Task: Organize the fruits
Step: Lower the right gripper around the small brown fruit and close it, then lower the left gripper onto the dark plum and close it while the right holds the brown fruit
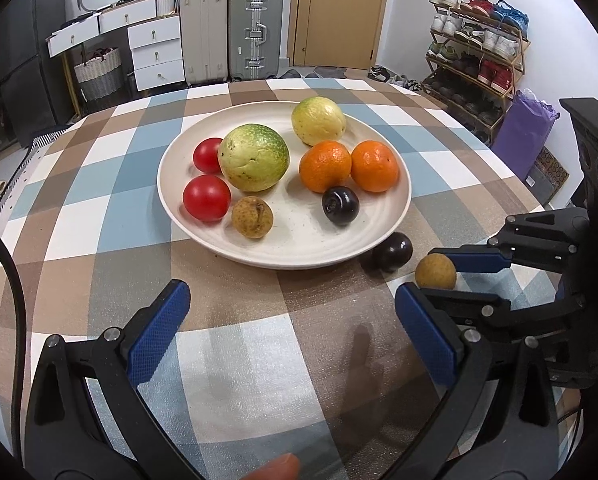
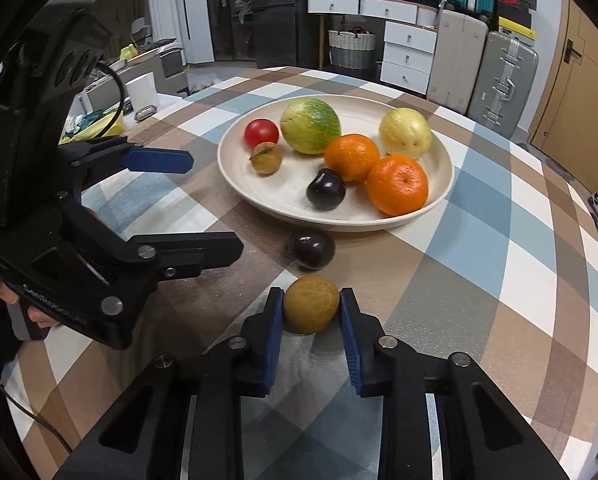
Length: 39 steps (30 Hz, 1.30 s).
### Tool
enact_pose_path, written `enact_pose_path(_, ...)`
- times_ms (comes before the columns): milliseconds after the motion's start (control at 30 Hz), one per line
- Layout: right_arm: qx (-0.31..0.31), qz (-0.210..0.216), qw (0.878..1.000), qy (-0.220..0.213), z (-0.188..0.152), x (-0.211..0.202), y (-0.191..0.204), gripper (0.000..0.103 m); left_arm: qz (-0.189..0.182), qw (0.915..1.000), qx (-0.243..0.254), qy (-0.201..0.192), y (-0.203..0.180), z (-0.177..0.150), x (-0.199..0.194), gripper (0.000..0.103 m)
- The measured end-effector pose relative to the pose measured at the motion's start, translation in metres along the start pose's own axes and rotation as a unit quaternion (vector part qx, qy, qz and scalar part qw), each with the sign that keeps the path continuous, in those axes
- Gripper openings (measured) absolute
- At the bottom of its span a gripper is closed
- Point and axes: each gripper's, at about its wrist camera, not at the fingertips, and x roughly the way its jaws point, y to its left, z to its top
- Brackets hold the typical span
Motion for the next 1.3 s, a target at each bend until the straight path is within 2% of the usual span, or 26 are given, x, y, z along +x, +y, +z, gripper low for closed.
enact_pose_path(200,0.013,0.0,1.0,-0.016,0.002,-0.008,-0.007,0.028,-0.005,1.0,-0.003,0.004,-0.003,-0.001,0.001,0.102)
enact_pose_path(300,0.039,-0.012,0.999,-0.028,0.003,-0.013,-0.019,0.028,-0.016,0.9998,-0.008,0.01,-0.006,-0.002,0.003,0.102)
enact_pose_path(500,0.084,-0.036,0.995,-0.036,0.004,-0.015,-0.044,0.028,-0.012,0.9997,-0.013,0.017,-0.019,-0.006,0.003,0.101)
enact_pose_path(567,0.089,-0.04,0.995,-0.035,0.004,-0.016,-0.048,0.028,-0.004,0.9997,-0.014,0.022,-0.023,-0.007,0.004,0.099)
enact_pose_path(667,0.086,-0.038,0.995,-0.035,0.005,-0.016,-0.048,0.028,-0.012,0.999,-0.025,0.035,-0.029,-0.008,0.008,0.094)
enact_pose_path(800,0.083,-0.038,0.995,-0.034,0.005,-0.016,-0.048,0.028,0.006,0.9987,-0.028,0.041,-0.042,-0.005,0.014,0.09)
enact_pose_path(1033,0.106,-0.043,0.993,-0.036,0.002,-0.019,-0.062,0.028,0.027,0.9977,-0.045,0.043,-0.062,0.002,0.023,0.089)
enact_pose_path(1300,0.12,-0.048,0.991,-0.037,0.0,-0.022,-0.072,0.028,0.05,0.9956,-0.07,0.038,-0.069,0.01,0.029,0.074)
